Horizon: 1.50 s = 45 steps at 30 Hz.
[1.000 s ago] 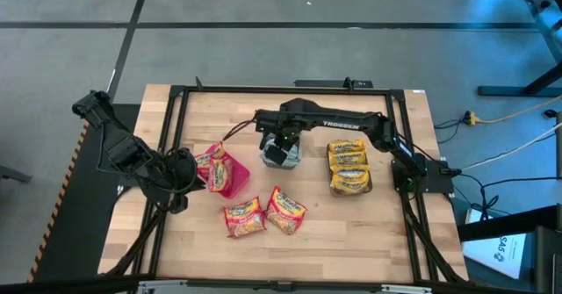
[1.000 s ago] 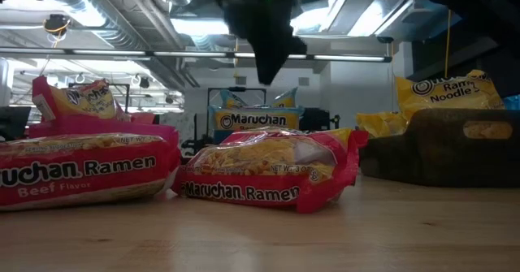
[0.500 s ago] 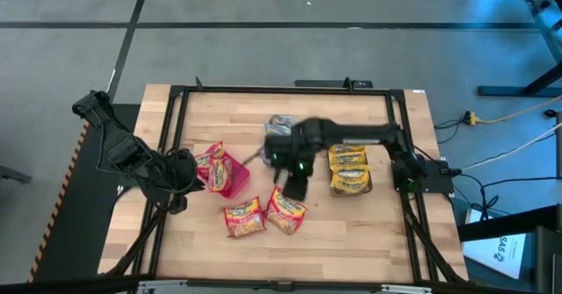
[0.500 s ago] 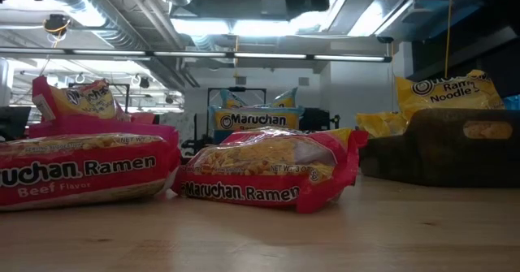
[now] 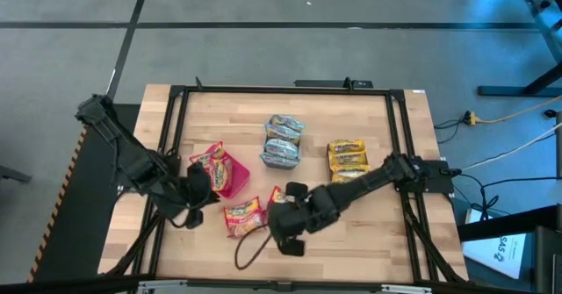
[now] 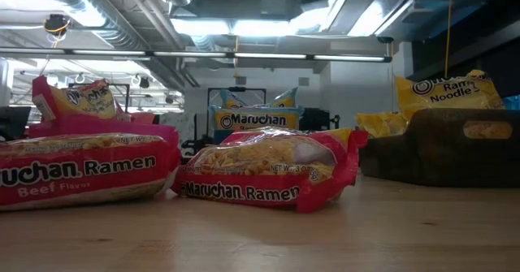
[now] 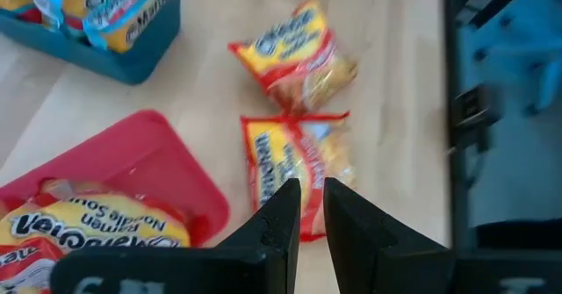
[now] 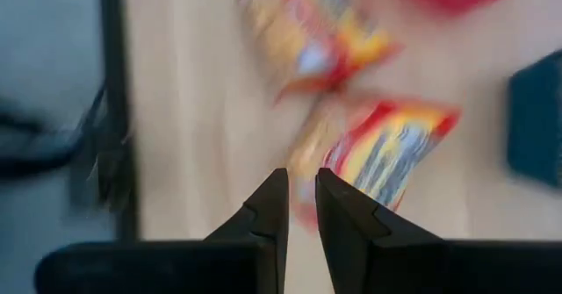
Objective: Sort Maruchan noodles
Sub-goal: Adjust the red noodle pack in the red bin
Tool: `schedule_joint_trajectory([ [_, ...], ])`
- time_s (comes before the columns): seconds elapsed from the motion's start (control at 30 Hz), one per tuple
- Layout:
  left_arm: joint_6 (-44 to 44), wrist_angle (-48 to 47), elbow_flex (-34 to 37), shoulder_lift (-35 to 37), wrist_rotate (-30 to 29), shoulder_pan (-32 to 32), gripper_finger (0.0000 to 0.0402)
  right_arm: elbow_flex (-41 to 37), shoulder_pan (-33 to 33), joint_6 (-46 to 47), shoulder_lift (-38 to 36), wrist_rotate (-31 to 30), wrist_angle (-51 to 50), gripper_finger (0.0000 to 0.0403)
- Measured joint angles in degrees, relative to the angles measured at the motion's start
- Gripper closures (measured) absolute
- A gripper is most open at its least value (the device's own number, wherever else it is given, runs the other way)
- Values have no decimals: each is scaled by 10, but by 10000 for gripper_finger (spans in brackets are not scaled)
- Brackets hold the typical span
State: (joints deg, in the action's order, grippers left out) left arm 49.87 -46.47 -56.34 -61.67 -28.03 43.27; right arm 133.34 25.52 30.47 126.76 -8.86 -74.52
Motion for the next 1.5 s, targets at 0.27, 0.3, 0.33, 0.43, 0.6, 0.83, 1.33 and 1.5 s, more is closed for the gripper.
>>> schedule_joint_trajectory([
  [0.27,35,-66,0,-65,46,0,355,0,0,54,21,-119,84,343],
  [0.3,56,-77,0,-66,55,-1,355,1,-4,53,23,-117,93,343],
  [0.33,80,-90,0,-67,60,-2,355,1,-8,53,24,-117,97,343],
  [0.43,170,-137,0,-63,55,-3,355,0,-21,53,26,-114,113,343],
  [0.6,261,-206,0,-61,3,-22,355,1,-41,53,25,-98,131,343],
  [0.83,263,-222,0,-66,50,-91,355,1,-82,53,25,-9,143,343],
  [1.33,263,-225,0,-66,14,-172,321,1,-95,-8,25,4,139,343],
  [1.5,315,-220,18,-66,26,-188,290,1,-98,-48,25,-21,106,342],
])
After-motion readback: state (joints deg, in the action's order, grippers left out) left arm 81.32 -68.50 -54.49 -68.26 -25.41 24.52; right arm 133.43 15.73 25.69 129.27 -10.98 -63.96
